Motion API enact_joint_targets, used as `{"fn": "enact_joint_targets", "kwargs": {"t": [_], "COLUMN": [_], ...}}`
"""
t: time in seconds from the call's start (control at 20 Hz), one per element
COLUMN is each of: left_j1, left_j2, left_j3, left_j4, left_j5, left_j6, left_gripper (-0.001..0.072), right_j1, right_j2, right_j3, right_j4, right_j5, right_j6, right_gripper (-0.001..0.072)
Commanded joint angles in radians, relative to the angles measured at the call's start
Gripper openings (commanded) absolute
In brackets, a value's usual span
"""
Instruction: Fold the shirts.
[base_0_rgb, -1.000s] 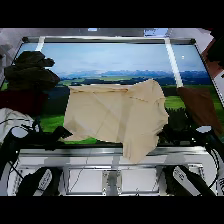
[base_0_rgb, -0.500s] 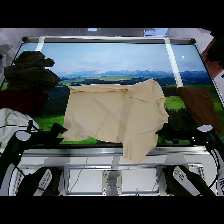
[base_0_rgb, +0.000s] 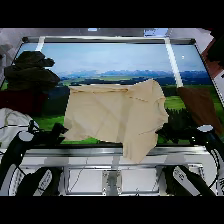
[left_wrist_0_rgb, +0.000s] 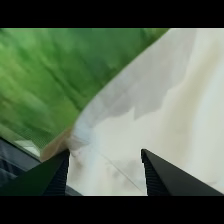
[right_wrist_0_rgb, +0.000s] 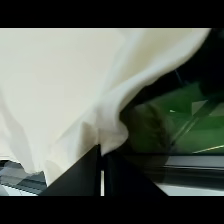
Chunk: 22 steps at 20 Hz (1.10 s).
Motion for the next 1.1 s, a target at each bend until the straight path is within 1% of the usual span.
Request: {"fn": "enact_joint_targets", "kwargs": {"t": [0.0, 0.05, 0.1, 0.15, 0.2, 0.3, 0.35, 0.4, 0.5, 0.55, 0.65, 0.7, 0.75, 0.85, 0.95, 1.05], "left_j1": [-0.017, -0.017, -0.017, -0.017, -0.017, -0.018, -0.018, -0.018, -0.017, -0.017, -0.016, -0.016, -0.016, -0.016, -0.016, -0.016], "left_j2": [0.000, -0.001, -0.006, -0.014, -0.028, -0.058, -0.072, -0.077, -0.076, -0.074, -0.058, -0.039, -0.018, 0.033, 0.094, 0.158], "left_j3": [-0.012, -0.012, -0.012, -0.012, -0.012, -0.012, -0.012, -0.011, 0.001, 0.029, 0.154, 0.247, 0.337, 0.530, 0.709, 0.867], "left_j4": [0.006, 0.006, 0.006, 0.006, 0.004, -0.001, -0.004, -0.011, -0.072, -0.119, -0.209, -0.209, -0.193, -0.141, -0.072, 0.036], "left_j5": [0.033, 0.060, 0.078, 0.084, 0.084, 0.080, 0.081, 0.082, 0.117, 0.138, 0.134, 0.126, 0.126, 0.124, 0.124, 0.118], "left_j6": [-0.015, -0.016, -0.018, -0.016, -0.010, 0.003, 0.010, 0.036, 0.127, 0.192, 0.393, 0.456, 0.482, 0.491, 0.491, 0.488], "left_gripper": [0.0475, 0.0446, 0.0327, 0.0236, 0.0220, 0.0220, 0.0166, 0.0018, 0.0011, 0.0011, 0.0012, 0.0012, 0.0011, 0.0011, 0.0011, 0.0011], "right_j1": [0.001, 0.001, 0.001, 0.001, 0.001, 0.001, 0.001, 0.001, 0.000, 0.000, 0.000, 0.000, 0.000, 0.000, 0.000, -0.007], "right_j2": [0.000, 0.000, 0.000, 0.000, 0.000, 0.000, 0.000, 0.000, 0.000, 0.005, 0.039, 0.066, 0.097, 0.180, 0.280, 0.375], "right_j3": [0.001, 0.001, 0.001, 0.001, 0.001, 0.001, 0.001, 0.001, 0.010, 0.035, 0.128, 0.192, 0.255, 0.385, 0.514, 0.645], "right_j4": [0.002, 0.004, 0.005, 0.006, 0.005, 0.005, 0.005, 0.006, 0.031, 0.049, 0.077, 0.076, 0.076, 0.076, 0.076, 0.077], "right_j5": [0.000, 0.000, 0.000, 0.000, 0.000, 0.000, 0.000, 0.001, 0.013, 0.036, 0.113, 0.158, 0.195, 0.242, 0.247, 0.247], "right_j6": [-0.008, -0.021, -0.021, -0.021, -0.021, -0.021, -0.021, -0.031, -0.077, -0.082, -0.091, -0.090, -0.087, -0.065, -0.043, -0.003], "right_gripper": [0.0034, 0.0034, 0.0034, 0.0034, 0.0034, 0.0034, 0.0034, 0.0033, 0.0032, 0.0032, 0.0031, 0.0031, 0.0031, 0.0031, 0.0031, 0.0031]}}
